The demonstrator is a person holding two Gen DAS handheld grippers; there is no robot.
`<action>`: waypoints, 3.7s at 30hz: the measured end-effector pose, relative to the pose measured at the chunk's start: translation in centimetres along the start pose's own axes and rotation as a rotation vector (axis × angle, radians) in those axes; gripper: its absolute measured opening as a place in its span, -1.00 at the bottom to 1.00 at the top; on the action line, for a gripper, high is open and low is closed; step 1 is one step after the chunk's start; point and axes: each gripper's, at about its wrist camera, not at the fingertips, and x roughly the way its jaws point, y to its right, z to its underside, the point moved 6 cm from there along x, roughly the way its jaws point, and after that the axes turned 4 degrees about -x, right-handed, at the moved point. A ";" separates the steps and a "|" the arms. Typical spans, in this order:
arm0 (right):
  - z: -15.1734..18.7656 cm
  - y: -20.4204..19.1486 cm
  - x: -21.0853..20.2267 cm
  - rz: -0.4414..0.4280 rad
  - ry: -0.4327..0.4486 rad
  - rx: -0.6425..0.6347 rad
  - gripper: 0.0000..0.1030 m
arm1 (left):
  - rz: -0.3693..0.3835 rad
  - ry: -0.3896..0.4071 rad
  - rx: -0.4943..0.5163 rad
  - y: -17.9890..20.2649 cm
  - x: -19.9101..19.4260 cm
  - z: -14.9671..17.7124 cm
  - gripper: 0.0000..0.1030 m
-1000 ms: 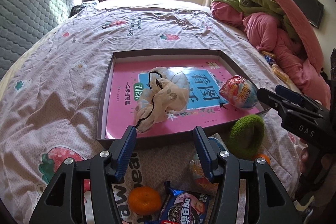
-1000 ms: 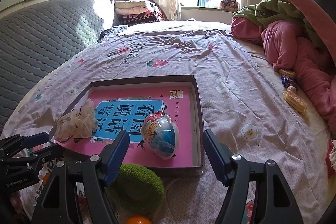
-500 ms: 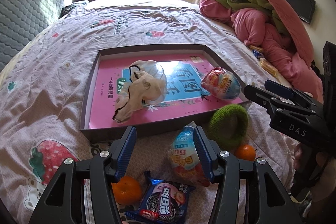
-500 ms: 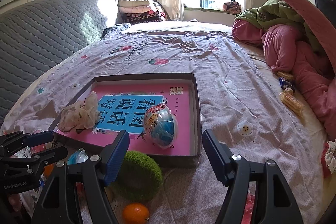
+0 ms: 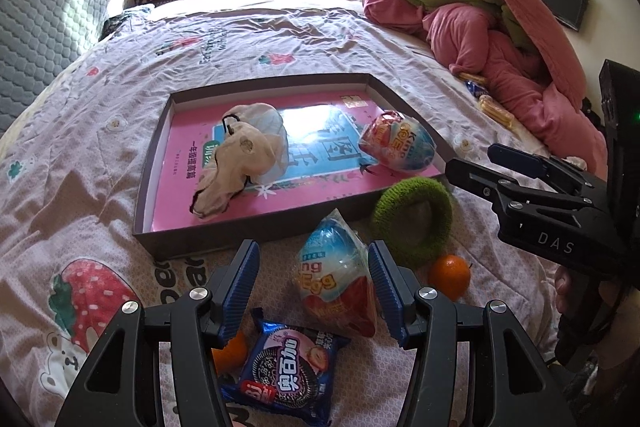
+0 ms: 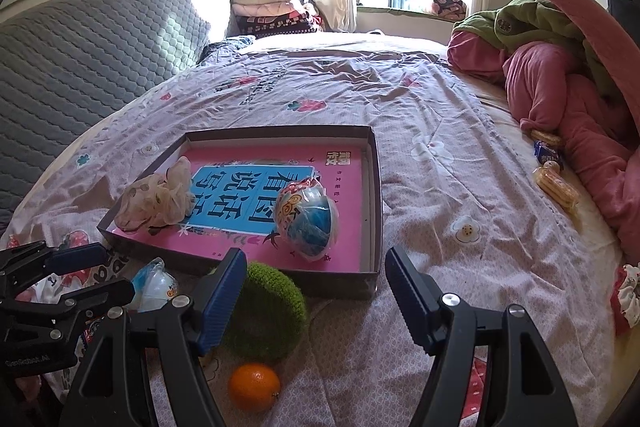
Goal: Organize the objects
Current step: 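Move left gripper to plastic-wrapped egg while right gripper reaches green fuzzy ring, then grasp wrapped egg with left gripper while right gripper grasps green ring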
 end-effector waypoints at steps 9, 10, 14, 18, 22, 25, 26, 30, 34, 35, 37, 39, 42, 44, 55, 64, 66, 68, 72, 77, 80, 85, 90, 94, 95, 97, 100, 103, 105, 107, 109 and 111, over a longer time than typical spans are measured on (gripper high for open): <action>0.8 -0.4 -0.1 -0.010 -0.019 -0.029 0.38 | 0.021 -0.026 0.021 1.1 0.0 1.2 0.13; 0.9 -0.5 -0.1 -0.014 -0.021 -0.030 0.38 | 0.017 -0.024 0.028 1.1 0.0 1.2 0.13; 1.2 -0.6 0.0 -0.017 -0.032 -0.038 0.38 | 0.025 -0.032 0.032 1.2 0.0 1.6 0.13; 1.6 -0.8 0.0 -0.019 -0.042 -0.050 0.38 | 0.038 -0.048 0.023 1.2 0.2 1.9 0.13; 1.9 -0.9 0.3 -0.028 -0.058 -0.050 0.38 | 0.038 -0.048 0.005 1.0 0.2 2.0 0.13; 2.1 -1.0 0.6 -0.031 -0.072 -0.046 0.38 | 0.042 -0.055 -0.007 0.8 0.3 2.0 0.13; 2.2 -1.0 0.7 -0.033 -0.075 -0.046 0.38 | 0.042 -0.058 -0.007 0.9 0.4 2.1 0.13; 2.4 -1.3 1.1 -0.035 -0.090 -0.056 0.38 | 0.037 -0.062 -0.005 1.0 0.6 2.1 0.13; 2.7 -1.4 1.4 -0.033 -0.106 -0.060 0.38 | 0.034 -0.060 -0.014 1.0 0.8 2.0 0.13; 2.7 -1.4 1.5 -0.029 -0.111 -0.058 0.38 | 0.037 -0.063 -0.020 0.9 0.9 2.0 0.13; 2.8 -1.4 1.6 -0.027 -0.116 -0.056 0.38 | 0.038 -0.067 -0.024 1.0 1.1 2.0 0.13; 3.0 -1.3 2.0 -0.028 -0.135 -0.047 0.38 | 0.031 -0.067 -0.023 1.1 1.2 2.0 0.13; 3.2 -1.2 2.2 -0.023 -0.144 -0.047 0.38 | 0.018 -0.063 -0.022 1.1 1.4 1.9 0.13; 3.2 -1.1 2.3 -0.021 -0.145 -0.044 0.38 | 0.014 -0.061 -0.028 1.0 1.6 1.8 0.13; 3.2 -1.2 3.0 -0.022 -0.163 -0.039 0.38 | -0.013 -0.086 -0.072 0.8 3.1 1.6 0.13; 3.4 -1.1 3.6 -0.027 -0.180 -0.018 0.18 | -0.041 -0.108 -0.110 -0.1 4.1 1.5 0.13; 3.4 -1.3 3.7 -0.026 -0.180 -0.019 0.12 | -0.047 -0.107 -0.119 -0.4 4.1 1.5 0.13; 3.4 -1.4 3.7 -0.029 -0.180 -0.021 -0.01 | -0.051 -0.108 -0.126 -0.6 4.2 1.4 0.13; 3.4 -1.7 4.1 -0.033 -0.185 -0.021 -0.17 | -0.059 -0.118 -0.138 -0.9 4.5 1.4 0.13; 3.3 -2.2 4.2 -0.036 -0.180 -0.024 -0.26 | -0.062 -0.133 -0.150 -1.2 5.0 1.5 0.13; 3.1 -2.2 4.2 -0.035 -0.174 -0.013 -0.31 | -0.065 -0.139 -0.146 -1.1 5.1 1.5 0.13; 3.0 -1.9 4.2 -0.029 -0.169 0.000 -0.38 | -0.075 -0.141 -0.143 -0.9 5.4 1.5 0.12; 2.9 -1.7 4.1 -0.036 -0.170 0.004 -0.58 | -0.072 -0.136 -0.150 -0.7 5.4 1.3 0.03; 2.8 -1.8 3.9 -0.024 -0.167 -0.013 -0.66 | -0.059 -0.124 -0.164 -0.8 5.0 1.0 0.02; 2.6 -1.7 3.6 -0.023 -0.155 -0.014 -0.67 | -0.056 -0.119 -0.163 -0.8 4.9 1.0 0.02; 2.5 -1.6 3.4 -0.026 -0.147 -0.014 -0.67 | -0.063 -0.104 -0.157 -0.8 4.6 0.8 0.02; 2.3 -1.6 3.3 -0.034 -0.141 -0.007 -0.67 | -0.056 -0.091 -0.151 -0.6 4.1 0.6 0.02; 2.1 -1.5 3.0 -0.043 -0.132 0.004 -0.67 | -0.053 -0.076 -0.142 -0.5 3.5 0.3 0.02; 1.8 -1.6 2.7 -0.057 -0.119 0.014 -0.67 | -0.057 -0.072 -0.137 -0.5 3.2 0.3 0.02; 1.4 -1.7 2.0 -0.069 -0.099 0.026 -0.67 | -0.051 -0.062 -0.142 -0.5 2.8 0.2 0.02; 1.0 -1.8 1.7 -0.077 -0.081 0.034 -0.67 | -0.051 -0.046 -0.144 -0.6 2.3 0.0 0.02; 0.6 -2.0 1.3 -0.078 -0.059 0.032 -0.67 | -0.059 -0.024 -0.139 -0.7 1.8 -0.3 0.02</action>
